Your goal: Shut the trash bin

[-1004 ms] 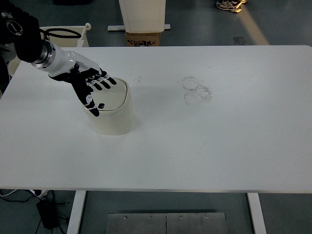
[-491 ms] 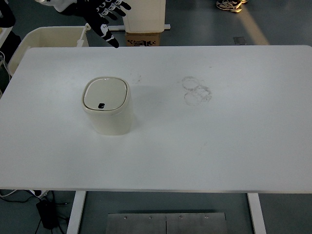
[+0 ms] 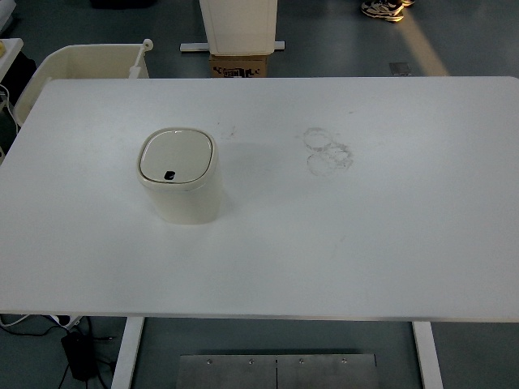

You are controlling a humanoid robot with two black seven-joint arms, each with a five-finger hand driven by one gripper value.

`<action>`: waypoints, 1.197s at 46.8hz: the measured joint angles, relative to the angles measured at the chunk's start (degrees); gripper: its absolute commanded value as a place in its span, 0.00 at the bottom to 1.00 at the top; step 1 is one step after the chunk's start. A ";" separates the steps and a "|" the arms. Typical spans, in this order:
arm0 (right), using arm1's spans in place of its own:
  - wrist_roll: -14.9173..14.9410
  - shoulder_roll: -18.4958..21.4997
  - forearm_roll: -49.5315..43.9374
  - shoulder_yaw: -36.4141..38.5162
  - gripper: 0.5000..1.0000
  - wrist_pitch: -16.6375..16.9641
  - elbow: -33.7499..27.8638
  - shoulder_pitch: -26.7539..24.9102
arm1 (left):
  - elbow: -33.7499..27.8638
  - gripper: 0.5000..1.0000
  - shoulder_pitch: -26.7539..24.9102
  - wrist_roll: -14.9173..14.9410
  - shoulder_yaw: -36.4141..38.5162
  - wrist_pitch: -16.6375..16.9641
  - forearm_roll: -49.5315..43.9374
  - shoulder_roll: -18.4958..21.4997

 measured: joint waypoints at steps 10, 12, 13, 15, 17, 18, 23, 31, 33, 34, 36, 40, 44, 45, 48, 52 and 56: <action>0.02 0.00 0.00 0.00 0.98 0.00 0.13 0.01 | 6.24 1.00 8.91 -0.06 -15.18 0.19 -0.97 0.70; 0.00 0.00 0.00 0.00 0.98 0.01 0.19 0.00 | 7.42 1.00 10.58 -0.10 -18.23 0.22 -1.00 0.82; 0.01 0.00 0.00 0.00 0.98 0.00 0.21 0.01 | 7.89 1.00 11.24 -0.14 -19.34 0.23 -1.01 0.80; 0.00 0.00 0.00 0.00 0.98 0.01 0.22 0.00 | 9.18 1.00 13.00 -0.15 -21.80 0.21 -1.01 0.84; 0.01 0.00 0.00 0.00 0.98 0.00 0.22 0.00 | 10.37 1.00 14.51 -0.23 -24.01 0.21 -1.04 0.86; 0.01 -0.01 0.00 0.00 0.98 0.00 0.24 0.01 | 10.93 1.00 15.30 -0.39 -25.11 0.18 -1.06 0.87; 0.00 0.00 0.00 0.00 0.98 -0.01 0.30 0.01 | 13.45 1.00 19.50 -2.50 -30.24 0.17 -1.06 0.98; 0.01 0.00 0.07 0.00 0.98 0.00 0.31 0.01 | 14.63 1.00 26.48 -5.28 -35.95 0.34 -2.74 2.23; 0.00 0.00 0.08 0.00 0.98 0.00 0.31 0.01 | 14.70 1.00 28.17 -5.69 -36.97 0.72 -3.99 2.51; 0.00 0.00 0.08 0.00 0.98 0.00 0.30 0.01 | 14.76 1.00 29.35 -5.86 -37.60 0.95 -5.00 2.87; 0.00 0.00 0.08 0.00 0.98 0.00 0.31 0.00 | 14.84 1.00 31.26 -6.01 -38.31 1.29 -6.58 3.41; 0.00 0.00 0.08 0.01 0.98 0.00 0.31 0.00 | 14.87 1.00 34.30 -6.41 -39.00 1.39 -8.83 3.70; 0.00 0.00 0.08 0.00 0.99 0.00 0.31 0.01 | 14.89 1.00 37.48 -8.03 -39.95 1.47 -10.44 3.77; 0.00 0.00 0.08 0.00 0.98 0.00 0.31 0.01 | 14.90 1.00 38.43 -8.63 -40.36 1.47 -10.86 3.86; 0.00 0.00 0.09 0.03 0.99 -0.01 0.30 0.01 | 14.91 1.00 40.44 -9.71 -41.43 1.44 -11.60 4.03; 0.00 0.00 0.08 0.08 0.98 0.00 0.31 0.01 | 14.91 1.00 43.45 -10.69 -43.78 1.41 -12.52 4.24; 0.00 0.00 0.09 0.09 0.98 -0.01 0.27 0.01 | 14.91 1.00 46.25 -10.98 -46.50 1.39 -13.01 4.15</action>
